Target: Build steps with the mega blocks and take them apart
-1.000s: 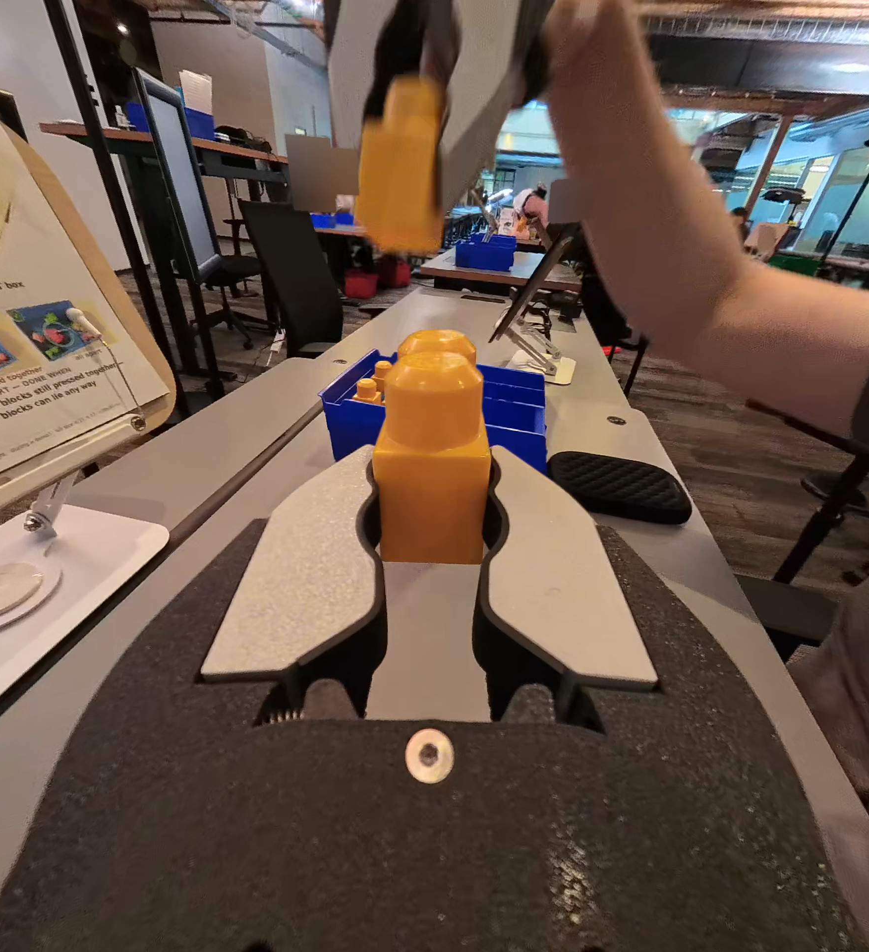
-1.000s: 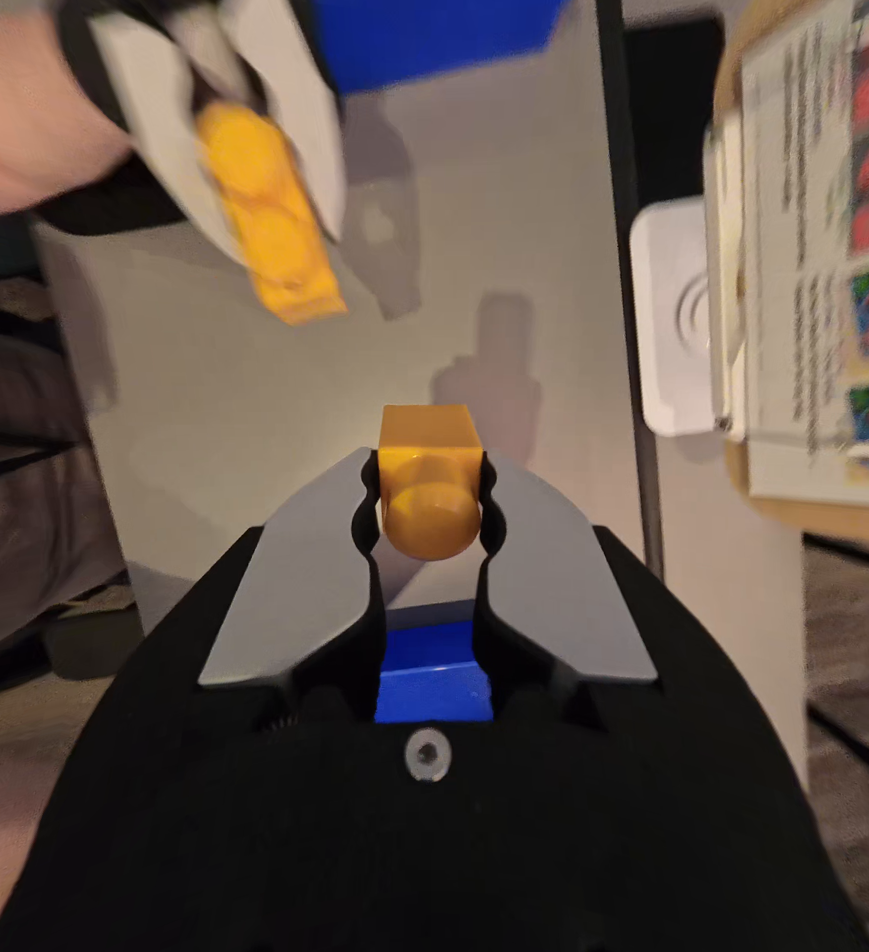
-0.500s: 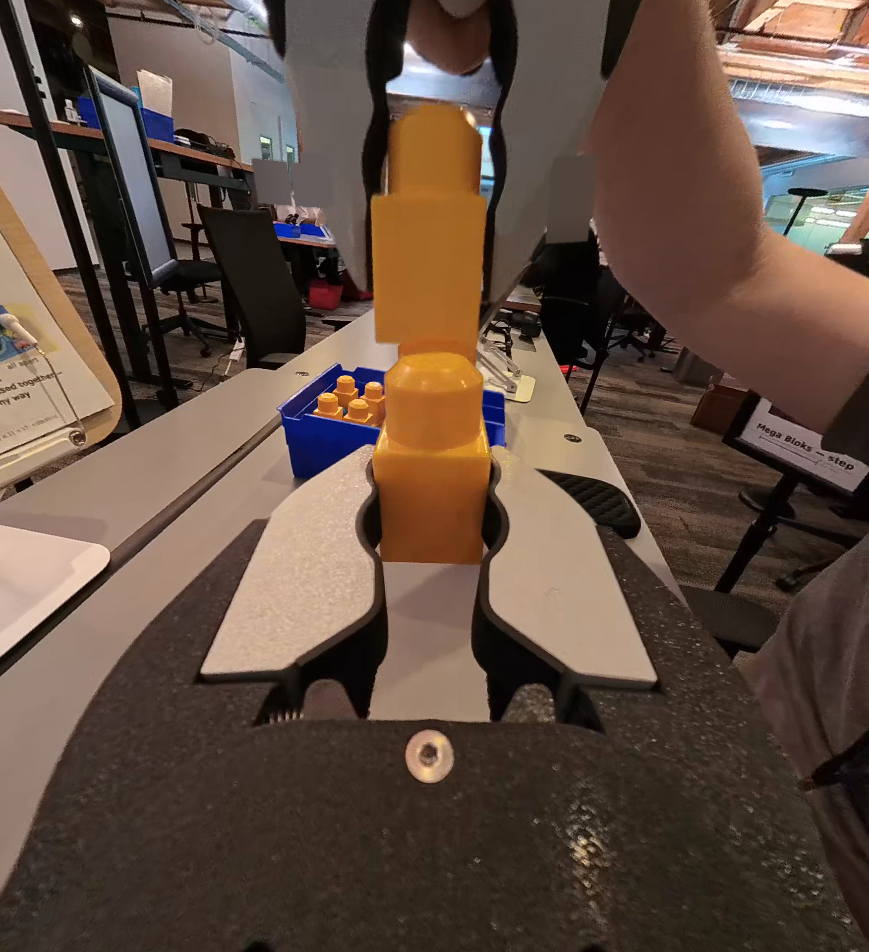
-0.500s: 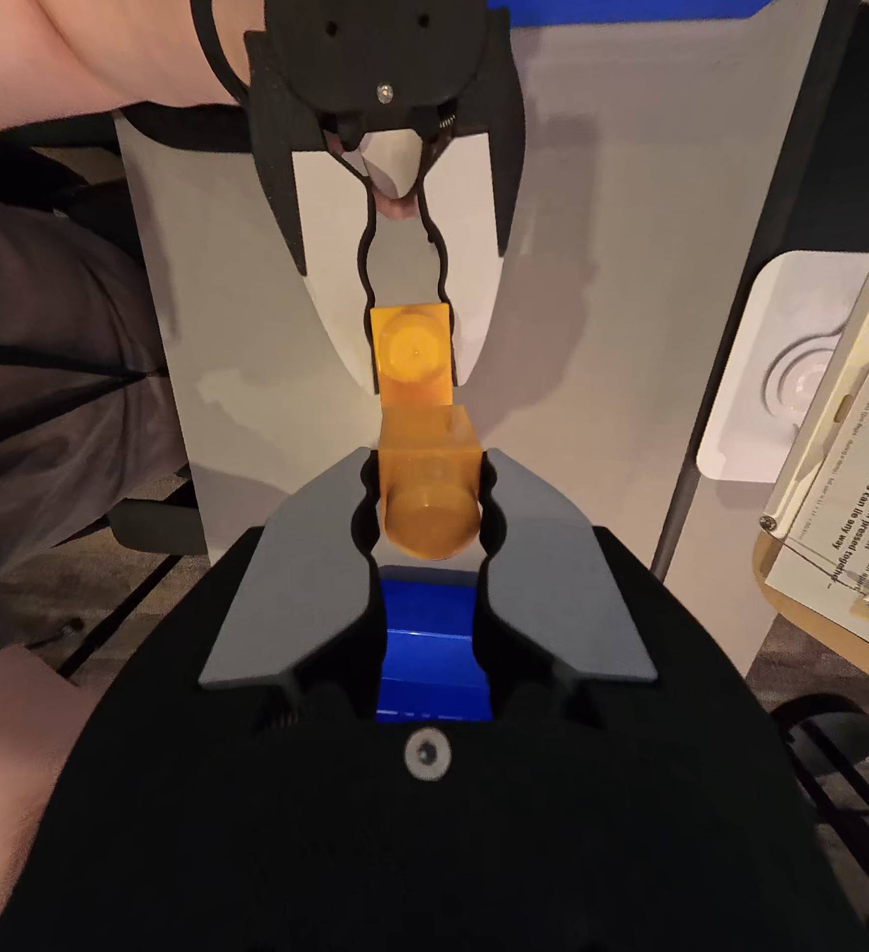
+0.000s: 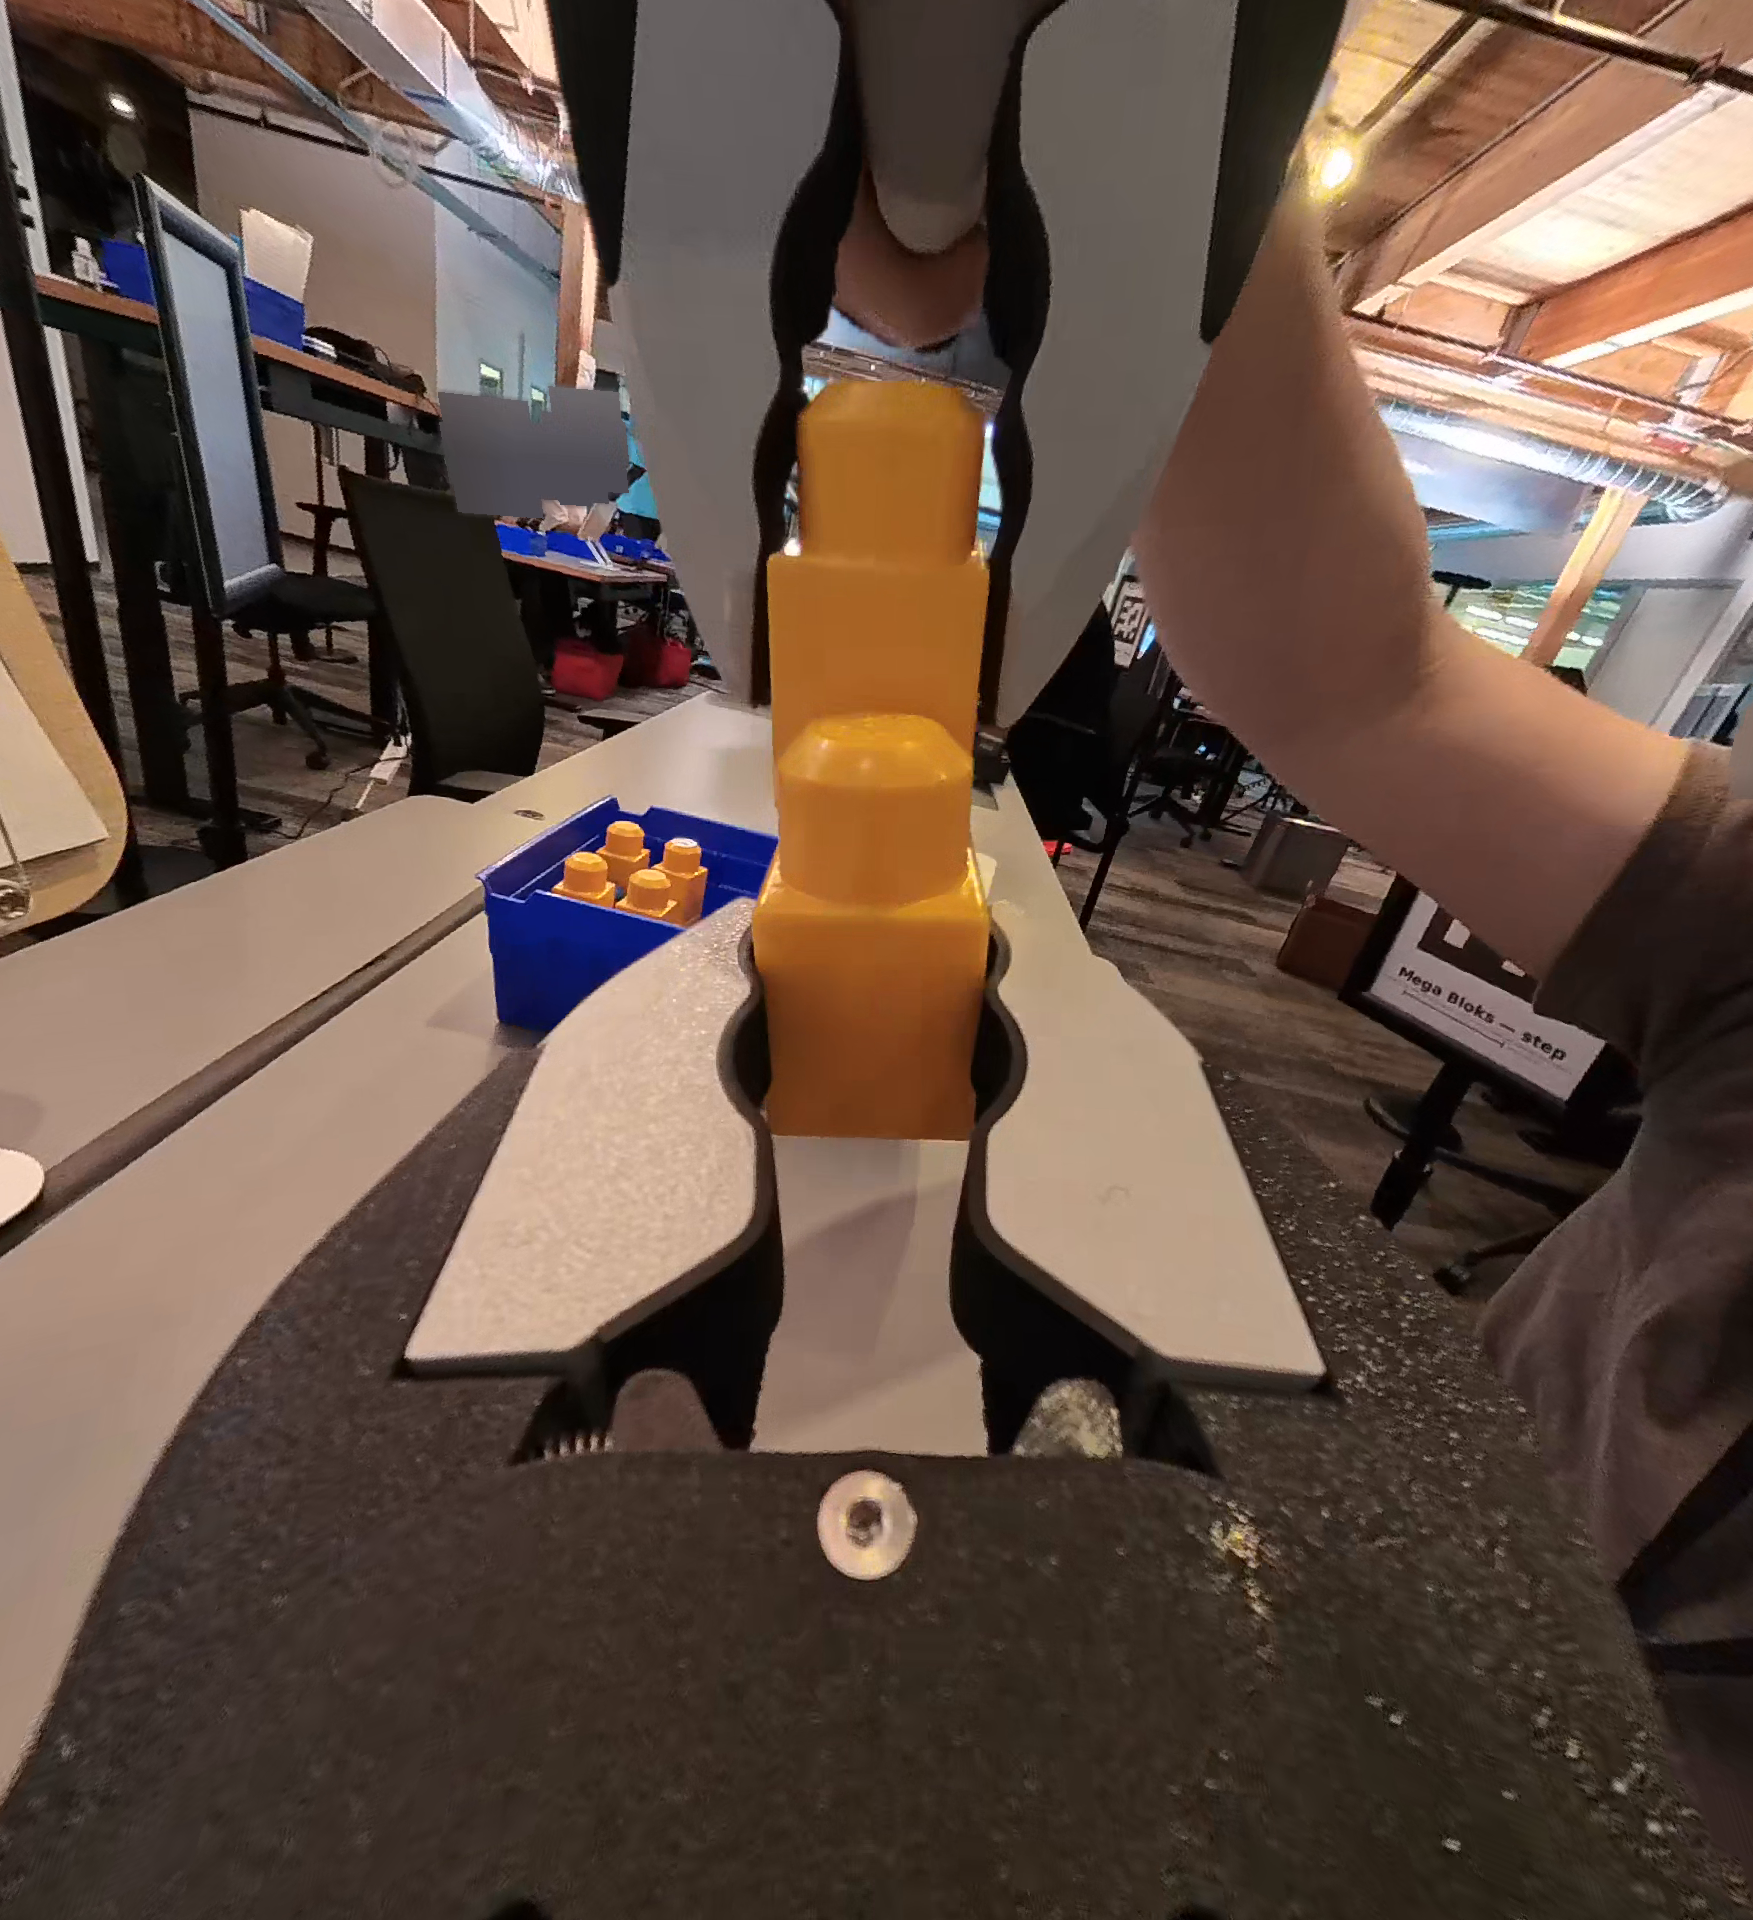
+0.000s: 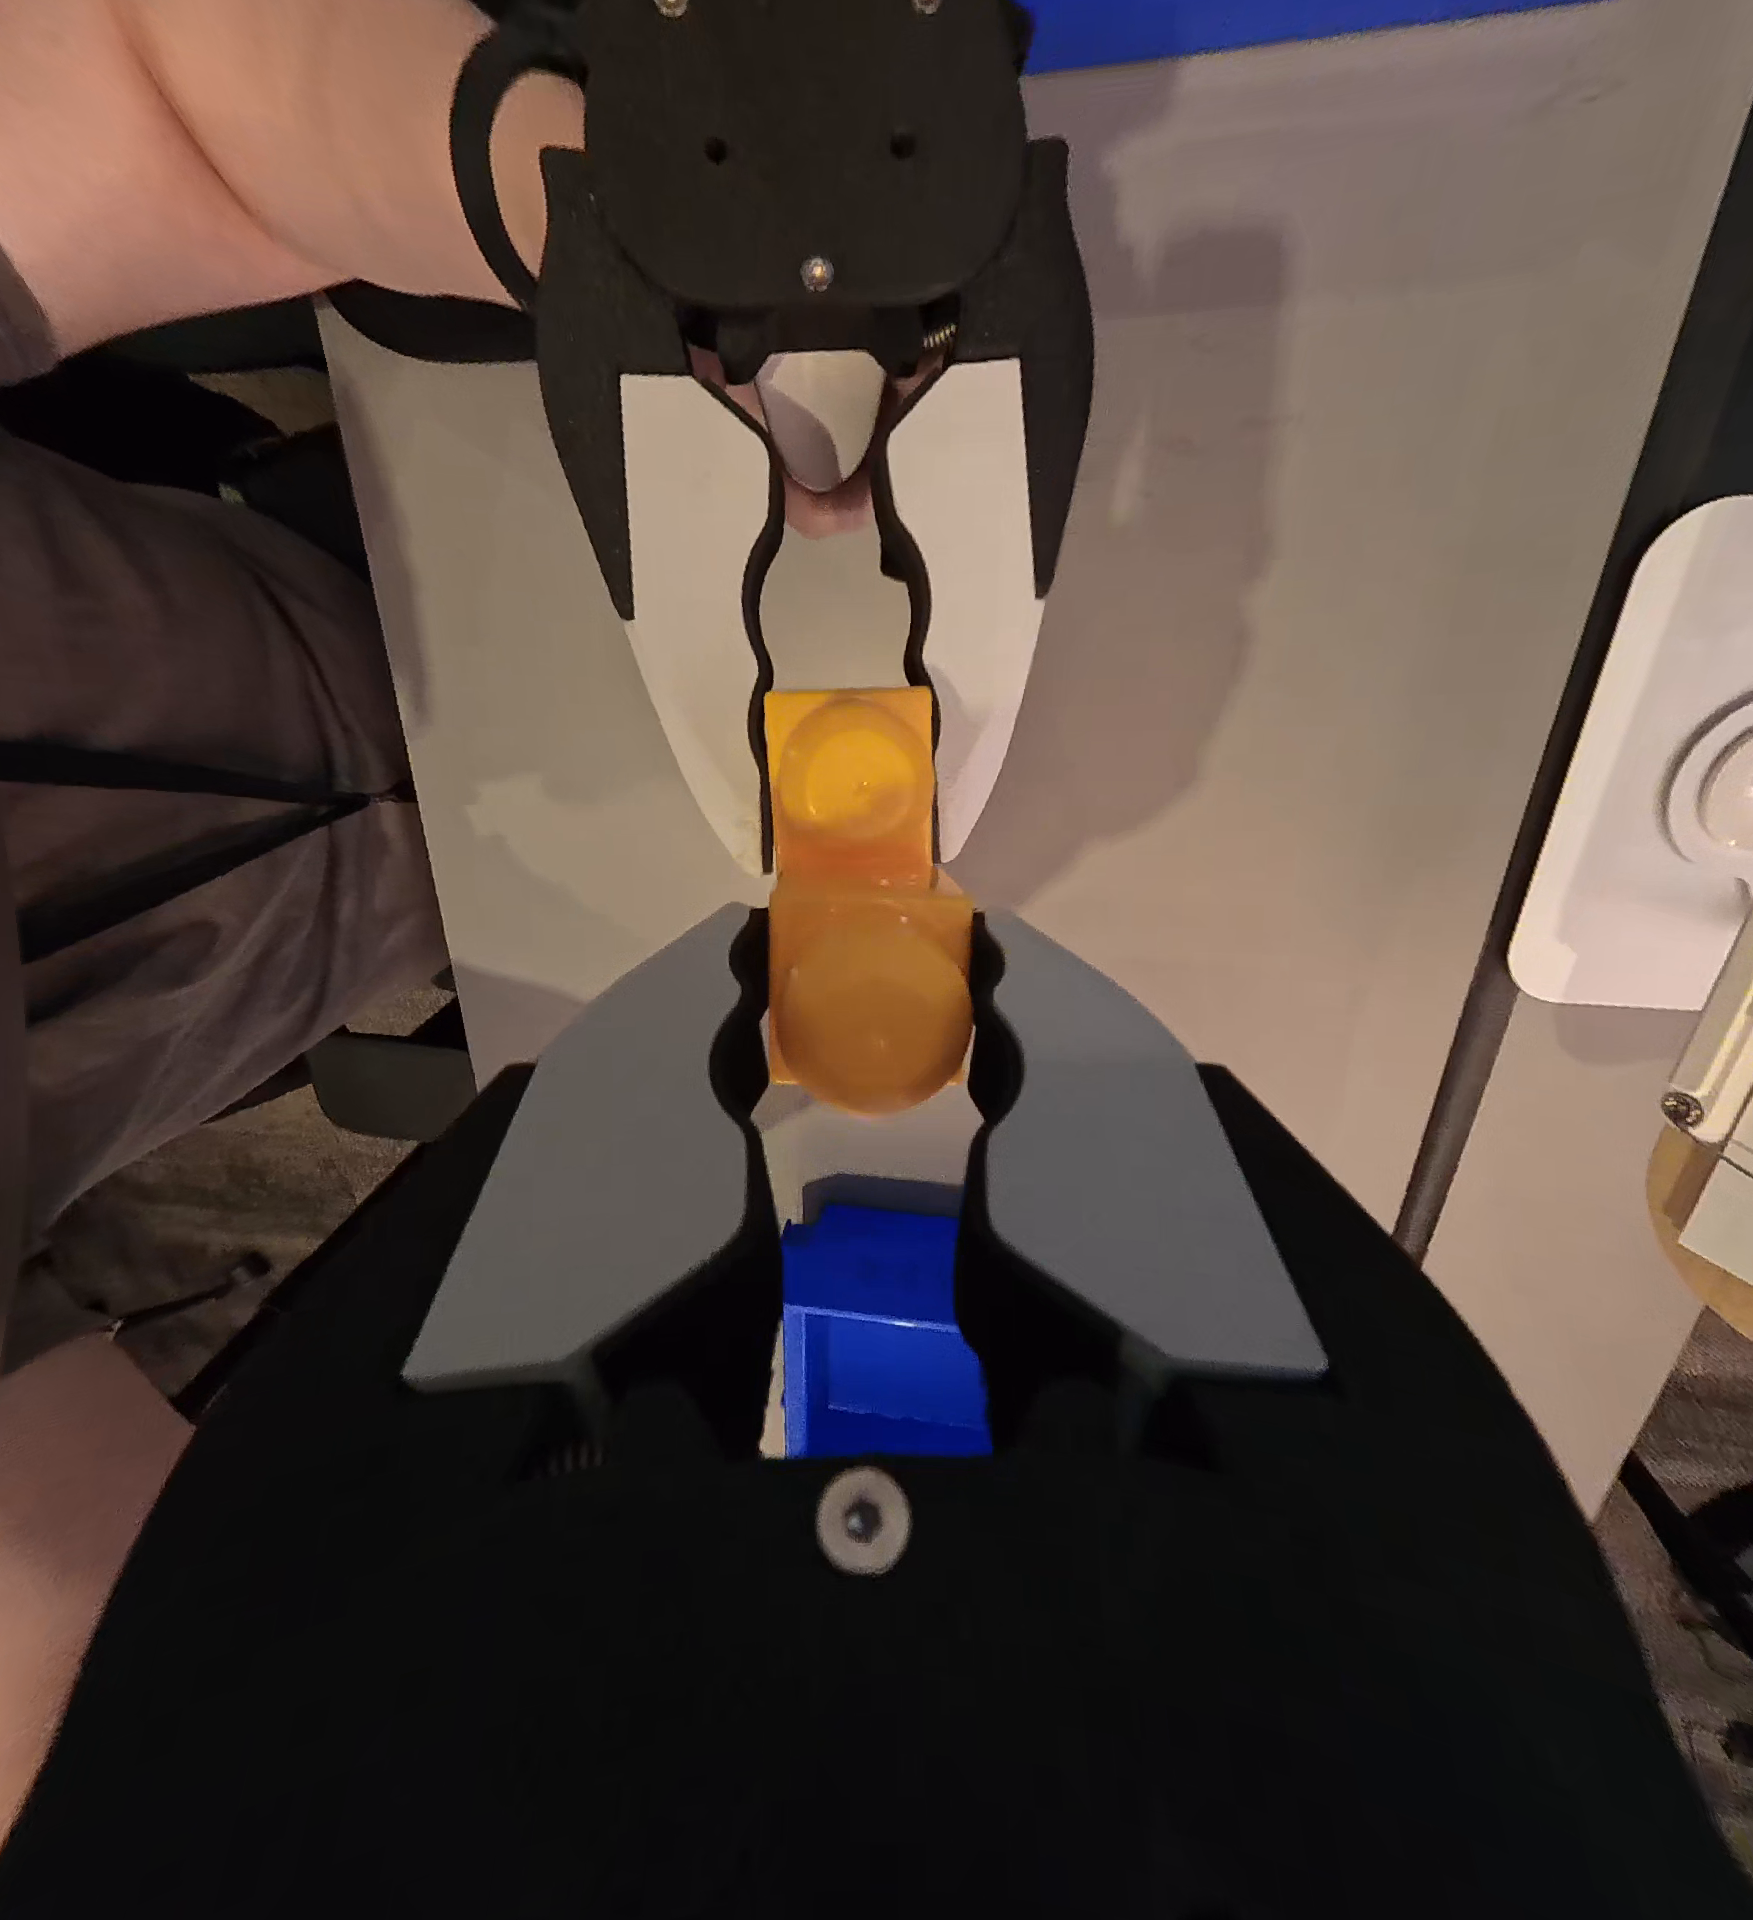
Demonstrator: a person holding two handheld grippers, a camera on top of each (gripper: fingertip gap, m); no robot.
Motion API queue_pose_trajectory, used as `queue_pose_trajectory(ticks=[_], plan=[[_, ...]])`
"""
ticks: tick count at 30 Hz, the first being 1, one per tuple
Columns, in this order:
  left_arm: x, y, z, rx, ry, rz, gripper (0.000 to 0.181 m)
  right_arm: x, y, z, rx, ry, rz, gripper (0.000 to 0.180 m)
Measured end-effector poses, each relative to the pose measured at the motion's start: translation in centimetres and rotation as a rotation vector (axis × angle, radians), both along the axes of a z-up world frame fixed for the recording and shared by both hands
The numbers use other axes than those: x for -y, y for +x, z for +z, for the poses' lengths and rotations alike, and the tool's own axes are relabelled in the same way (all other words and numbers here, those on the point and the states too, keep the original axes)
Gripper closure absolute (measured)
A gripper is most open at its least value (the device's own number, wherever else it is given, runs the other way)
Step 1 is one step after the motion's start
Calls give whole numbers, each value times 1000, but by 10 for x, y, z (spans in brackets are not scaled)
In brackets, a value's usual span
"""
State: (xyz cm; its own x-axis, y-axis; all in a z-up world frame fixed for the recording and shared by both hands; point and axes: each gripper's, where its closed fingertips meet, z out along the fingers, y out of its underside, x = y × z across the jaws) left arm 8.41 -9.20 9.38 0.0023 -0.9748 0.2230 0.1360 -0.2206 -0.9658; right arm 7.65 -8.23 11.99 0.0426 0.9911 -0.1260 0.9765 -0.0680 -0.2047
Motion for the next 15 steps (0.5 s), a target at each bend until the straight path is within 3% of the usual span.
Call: queue_pose_trajectory(ticks=[15], plan=[[11,0,10,62,-18,-48,145,13,-3,8,-212,-82,34,143]])
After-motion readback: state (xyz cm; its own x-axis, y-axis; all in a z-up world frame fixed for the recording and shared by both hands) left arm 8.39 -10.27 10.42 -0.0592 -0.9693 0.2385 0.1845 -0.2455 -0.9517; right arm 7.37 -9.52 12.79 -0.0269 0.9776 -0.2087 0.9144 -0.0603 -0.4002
